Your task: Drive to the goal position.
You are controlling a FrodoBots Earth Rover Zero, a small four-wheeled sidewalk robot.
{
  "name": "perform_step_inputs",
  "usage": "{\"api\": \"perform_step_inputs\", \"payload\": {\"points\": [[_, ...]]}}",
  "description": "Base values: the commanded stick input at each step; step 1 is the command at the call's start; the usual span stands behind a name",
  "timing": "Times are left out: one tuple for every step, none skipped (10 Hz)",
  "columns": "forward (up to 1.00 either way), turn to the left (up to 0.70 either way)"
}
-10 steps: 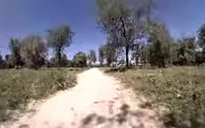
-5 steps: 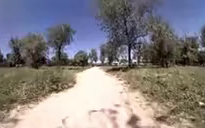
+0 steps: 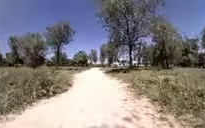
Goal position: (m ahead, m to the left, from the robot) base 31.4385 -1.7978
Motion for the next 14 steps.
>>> {"api": "perform_step_inputs", "payload": {"points": [[0.85, 0.23], [0.85, 0.26], [0.85, 0.0], [0.85, 0.0], [0.85, 0.0], [0.85, 0.0], [0.85, 0.0], [0.85, 0.0], [0.85, 0.0], [0.85, 0.0], [0.85, 0.0], [0.85, 0.0], [0.85, 0.0], [0.85, 0.0]]}}
